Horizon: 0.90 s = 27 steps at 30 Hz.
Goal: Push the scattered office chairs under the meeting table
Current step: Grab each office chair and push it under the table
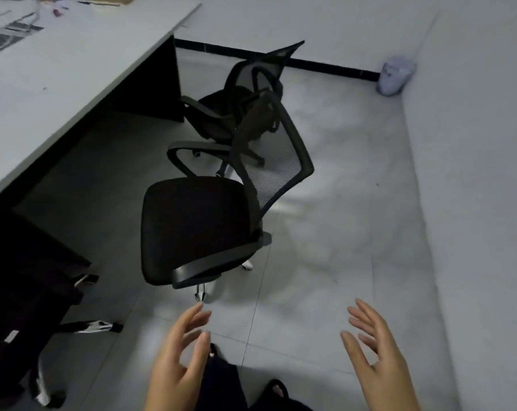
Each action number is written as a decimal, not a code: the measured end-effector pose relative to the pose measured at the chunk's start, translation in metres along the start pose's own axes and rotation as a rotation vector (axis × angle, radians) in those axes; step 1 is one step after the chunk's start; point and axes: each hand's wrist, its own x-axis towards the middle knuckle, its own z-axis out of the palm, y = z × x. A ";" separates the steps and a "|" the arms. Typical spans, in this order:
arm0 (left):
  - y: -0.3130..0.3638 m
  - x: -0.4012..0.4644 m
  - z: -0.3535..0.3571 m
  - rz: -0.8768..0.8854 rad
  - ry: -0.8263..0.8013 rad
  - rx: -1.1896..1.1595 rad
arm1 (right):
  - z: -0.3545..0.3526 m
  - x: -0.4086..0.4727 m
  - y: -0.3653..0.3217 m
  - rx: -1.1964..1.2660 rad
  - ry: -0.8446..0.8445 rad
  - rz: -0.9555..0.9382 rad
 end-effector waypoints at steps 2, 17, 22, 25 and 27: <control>0.008 0.013 0.018 0.004 -0.044 0.005 | -0.011 0.005 0.011 0.005 0.031 0.021; 0.048 0.223 0.119 0.058 -0.109 0.016 | -0.043 0.224 0.021 -0.001 0.194 -0.023; 0.056 0.271 0.124 0.024 -0.057 0.034 | -0.036 0.302 -0.003 -0.004 0.041 -0.075; 0.057 0.284 0.128 -0.035 0.051 0.010 | -0.030 0.348 -0.012 -0.021 -0.070 -0.077; 0.053 0.292 0.132 -0.075 0.133 0.011 | -0.021 0.381 -0.013 -0.021 -0.160 -0.074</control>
